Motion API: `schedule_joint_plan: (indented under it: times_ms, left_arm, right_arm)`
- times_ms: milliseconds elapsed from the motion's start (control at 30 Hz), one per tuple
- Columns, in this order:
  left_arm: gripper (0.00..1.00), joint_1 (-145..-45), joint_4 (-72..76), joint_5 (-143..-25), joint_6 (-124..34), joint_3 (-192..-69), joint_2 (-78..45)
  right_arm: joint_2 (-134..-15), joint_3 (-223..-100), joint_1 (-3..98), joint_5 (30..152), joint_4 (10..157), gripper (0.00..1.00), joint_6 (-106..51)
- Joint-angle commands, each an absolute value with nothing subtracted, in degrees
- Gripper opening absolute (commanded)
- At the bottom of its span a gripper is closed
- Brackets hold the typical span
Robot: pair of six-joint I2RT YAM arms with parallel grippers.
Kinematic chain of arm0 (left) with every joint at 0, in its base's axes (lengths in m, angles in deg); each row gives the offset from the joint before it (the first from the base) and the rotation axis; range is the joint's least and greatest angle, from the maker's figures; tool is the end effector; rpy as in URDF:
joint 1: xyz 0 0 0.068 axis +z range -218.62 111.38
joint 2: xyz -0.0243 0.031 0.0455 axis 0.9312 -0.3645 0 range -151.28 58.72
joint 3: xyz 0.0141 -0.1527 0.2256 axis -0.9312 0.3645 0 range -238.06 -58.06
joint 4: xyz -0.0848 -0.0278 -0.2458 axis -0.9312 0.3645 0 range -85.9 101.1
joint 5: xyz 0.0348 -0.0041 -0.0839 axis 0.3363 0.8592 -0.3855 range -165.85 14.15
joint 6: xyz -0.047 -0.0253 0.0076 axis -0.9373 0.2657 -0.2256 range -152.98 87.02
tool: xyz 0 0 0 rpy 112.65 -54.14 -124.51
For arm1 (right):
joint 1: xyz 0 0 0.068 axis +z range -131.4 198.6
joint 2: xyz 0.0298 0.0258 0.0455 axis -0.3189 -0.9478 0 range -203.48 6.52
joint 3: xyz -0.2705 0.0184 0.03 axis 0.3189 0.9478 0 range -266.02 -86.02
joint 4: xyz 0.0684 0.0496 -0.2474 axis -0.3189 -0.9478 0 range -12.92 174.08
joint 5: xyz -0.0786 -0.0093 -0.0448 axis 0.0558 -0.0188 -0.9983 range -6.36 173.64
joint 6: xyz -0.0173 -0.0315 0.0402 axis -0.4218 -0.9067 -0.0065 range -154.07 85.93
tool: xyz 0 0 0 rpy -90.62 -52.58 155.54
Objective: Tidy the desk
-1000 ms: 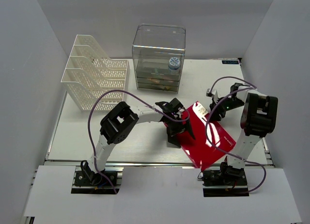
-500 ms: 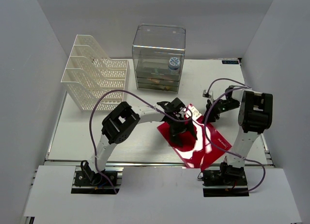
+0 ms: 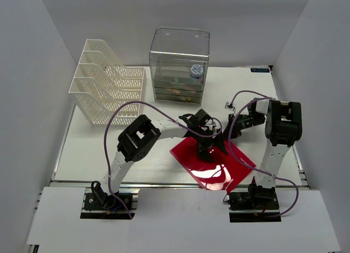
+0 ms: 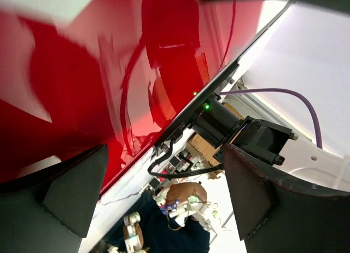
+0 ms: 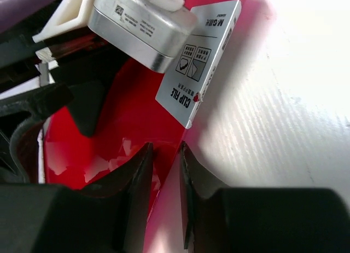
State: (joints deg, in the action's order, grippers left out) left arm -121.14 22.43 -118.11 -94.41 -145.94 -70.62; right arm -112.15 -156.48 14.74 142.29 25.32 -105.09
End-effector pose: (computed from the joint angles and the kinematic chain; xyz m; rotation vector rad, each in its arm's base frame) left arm 0.2618 -0.3806 0.1137 -0.0678 -2.5869 1.1248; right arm 0.3289 0.0084 0.1138 -1.1699 2.1285 1.2993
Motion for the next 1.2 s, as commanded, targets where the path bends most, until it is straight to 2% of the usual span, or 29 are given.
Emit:
schedule_joint_plan:
  times_ms: [0,33,100,433,633,767,867,1000,1167]
  left_arm:
    - [0.98,-120.5,23.1,-97.6,-86.8,-141.8,-79.9]
    - [0.98,-120.5,23.1,-97.5,-86.8,-141.6,-80.0]
    - [0.98,-120.5,23.1,-97.1,-86.7,-141.6,-79.7]
    - [0.98,-120.5,30.5,-86.4,-78.7,-147.4,-65.9]
    - [0.98,-120.5,30.7,-82.2,-75.5,-143.2,-52.6]
    - [0.98,-120.5,30.0,-79.3,-74.2,-137.4,-43.0]
    - [0.98,-120.0,26.4,-77.9,-74.1,-128.5,-33.2]
    - [0.98,-118.7,13.7,-81.2,-75.4,-112.3,-21.4]
    - [0.98,-118.7,4.8,-82.4,-78.3,-100.2,-8.4]
  right_arm:
    - [-112.0,-153.9,18.3,144.8,9.0,0.13,-102.8]
    - [-111.9,-153.9,18.4,144.7,9.1,0.06,-102.7]
    - [-111.3,-154.2,18.4,144.5,9.0,0.0,-102.7]
    - [-103.8,-156.2,17.2,139.3,13.1,0.0,-95.7]
    - [-95.4,-157.1,16.3,134.4,16.8,0.0,-90.4]
    - [-90.0,-157.0,16.0,132.3,18.6,0.0,-88.2]
    - [-86.1,-157.5,15.7,131.6,19.7,0.0,-86.6]
    - [-82.3,-159.5,15.5,133.0,19.5,0.0,-85.5]
    - [-80.1,-159.2,15.6,134.1,16.7,0.0,-87.0]
